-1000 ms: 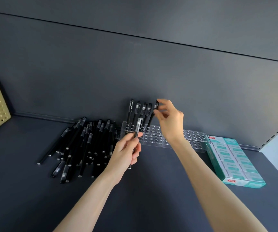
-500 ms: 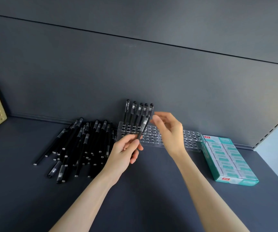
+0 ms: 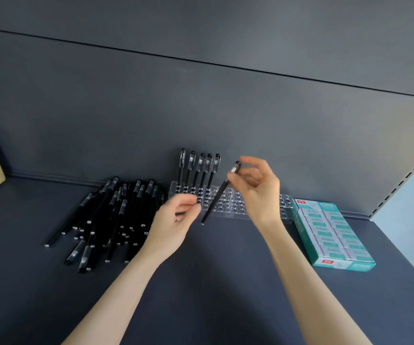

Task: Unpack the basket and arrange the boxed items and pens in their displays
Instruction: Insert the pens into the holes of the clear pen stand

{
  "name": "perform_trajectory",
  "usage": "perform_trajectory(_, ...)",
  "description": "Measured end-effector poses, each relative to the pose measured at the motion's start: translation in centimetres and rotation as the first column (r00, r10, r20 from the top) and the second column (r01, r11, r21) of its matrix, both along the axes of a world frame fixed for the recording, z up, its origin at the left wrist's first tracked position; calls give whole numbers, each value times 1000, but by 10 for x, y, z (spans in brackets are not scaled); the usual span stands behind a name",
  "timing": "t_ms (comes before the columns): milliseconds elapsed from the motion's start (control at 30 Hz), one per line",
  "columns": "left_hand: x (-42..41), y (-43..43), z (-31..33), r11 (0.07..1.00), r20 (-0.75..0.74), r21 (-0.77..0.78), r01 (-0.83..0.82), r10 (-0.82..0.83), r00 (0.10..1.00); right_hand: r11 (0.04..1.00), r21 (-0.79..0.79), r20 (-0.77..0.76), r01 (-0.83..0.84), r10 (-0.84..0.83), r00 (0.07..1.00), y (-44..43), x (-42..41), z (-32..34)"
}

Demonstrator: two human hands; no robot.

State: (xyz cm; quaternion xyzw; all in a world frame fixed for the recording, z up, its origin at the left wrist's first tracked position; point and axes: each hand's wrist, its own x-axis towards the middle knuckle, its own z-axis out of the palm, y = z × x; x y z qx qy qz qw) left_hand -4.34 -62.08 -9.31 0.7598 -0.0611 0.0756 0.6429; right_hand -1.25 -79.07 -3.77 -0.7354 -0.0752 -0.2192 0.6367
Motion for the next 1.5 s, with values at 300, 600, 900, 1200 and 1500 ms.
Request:
perform_trajectory(300,39,5,5,877,-7,430,-215,241,970,984,-45,223,174,-160,962,-4,34,16)
perform_trajectory(600,47,4,2,823,-4,515,-241,283,959,972,-158,233,176,-136,963,1,52,-4)
perform_trajectory(900,48,4,1,817,12,513,-262,298,954,882,-417,192,220,-151,970,4,52,-18)
perform_trajectory(1200,47,5,3,798,2,551,-245,292,956,831,-489,180,267,-204,962,7,45,-19)
perform_trajectory(1500,25,14,14,764,108,566,-311,305,946,871,-440,158,218,-163,974,9,15,-12)
